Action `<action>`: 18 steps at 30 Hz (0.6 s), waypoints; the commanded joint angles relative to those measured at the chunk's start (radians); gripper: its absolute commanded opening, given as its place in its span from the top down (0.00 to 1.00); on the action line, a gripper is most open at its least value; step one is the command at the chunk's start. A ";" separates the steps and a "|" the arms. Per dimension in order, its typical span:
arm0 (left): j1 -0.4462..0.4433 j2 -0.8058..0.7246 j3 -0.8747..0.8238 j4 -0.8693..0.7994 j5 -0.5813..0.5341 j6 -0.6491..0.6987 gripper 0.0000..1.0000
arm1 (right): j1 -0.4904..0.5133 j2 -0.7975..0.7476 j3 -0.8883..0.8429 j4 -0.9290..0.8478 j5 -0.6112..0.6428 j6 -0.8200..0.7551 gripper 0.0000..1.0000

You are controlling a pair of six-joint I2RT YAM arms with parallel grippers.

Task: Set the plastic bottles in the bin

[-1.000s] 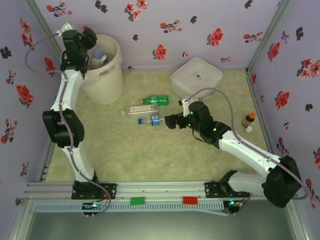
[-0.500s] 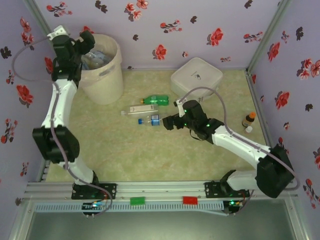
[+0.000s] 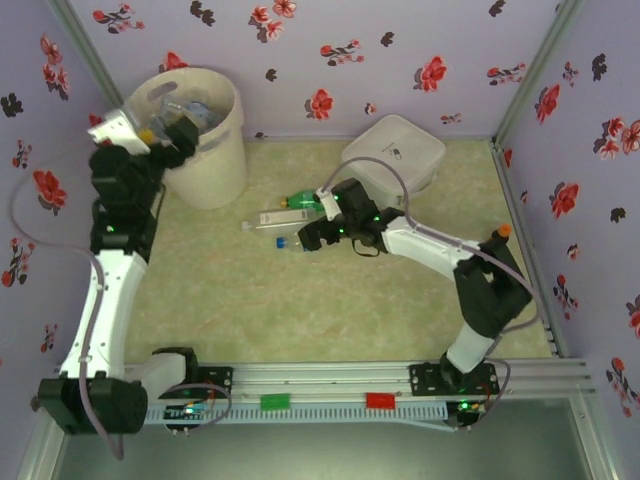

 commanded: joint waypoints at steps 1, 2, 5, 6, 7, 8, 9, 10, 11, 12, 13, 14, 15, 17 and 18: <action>-0.061 -0.068 -0.197 0.008 0.052 -0.115 0.00 | -0.007 0.082 0.097 -0.083 -0.082 -0.060 0.00; -0.078 -0.094 -0.262 0.027 0.046 -0.154 0.00 | -0.007 0.111 0.129 -0.101 -0.079 -0.068 0.00; -0.139 -0.145 -0.425 0.082 0.027 -0.257 0.00 | -0.007 0.182 0.190 -0.145 -0.075 -0.091 0.00; -0.157 -0.153 -0.457 0.088 0.020 -0.281 0.00 | -0.007 0.199 0.201 -0.152 -0.074 -0.094 0.00; -0.174 -0.158 -0.491 0.098 0.018 -0.295 0.00 | -0.007 0.215 0.208 -0.158 -0.076 -0.095 0.00; -0.189 -0.159 -0.516 0.096 0.013 -0.306 0.00 | -0.007 0.227 0.212 -0.164 -0.080 -0.093 0.00; -0.201 -0.160 -0.535 0.101 0.007 -0.312 0.00 | -0.007 0.234 0.213 -0.165 -0.088 -0.090 0.00; -0.217 -0.157 -0.554 0.108 -0.001 -0.322 0.00 | -0.007 0.239 0.207 -0.164 -0.099 -0.084 0.01; -0.227 -0.151 -0.573 0.122 -0.004 -0.335 0.00 | -0.007 0.240 0.202 -0.165 -0.116 -0.084 0.00; -0.237 -0.144 -0.587 0.138 -0.005 -0.345 0.00 | -0.007 0.240 0.200 -0.172 -0.124 -0.081 0.00; -0.248 -0.135 -0.600 0.154 -0.012 -0.356 0.00 | -0.007 0.235 0.194 -0.180 -0.131 -0.077 0.00; -0.260 -0.121 -0.612 0.175 -0.019 -0.366 0.00 | -0.006 0.229 0.183 -0.183 -0.136 -0.074 0.00; -0.267 -0.109 -0.618 0.191 -0.024 -0.376 0.00 | -0.005 0.220 0.171 -0.181 -0.137 -0.071 0.00; -0.279 -0.074 -0.625 0.235 -0.025 -0.396 0.00 | -0.003 0.199 0.138 -0.175 -0.132 -0.063 0.00; -0.284 -0.054 -0.624 0.254 -0.024 -0.406 0.00 | -0.002 0.187 0.119 -0.169 -0.129 -0.055 0.00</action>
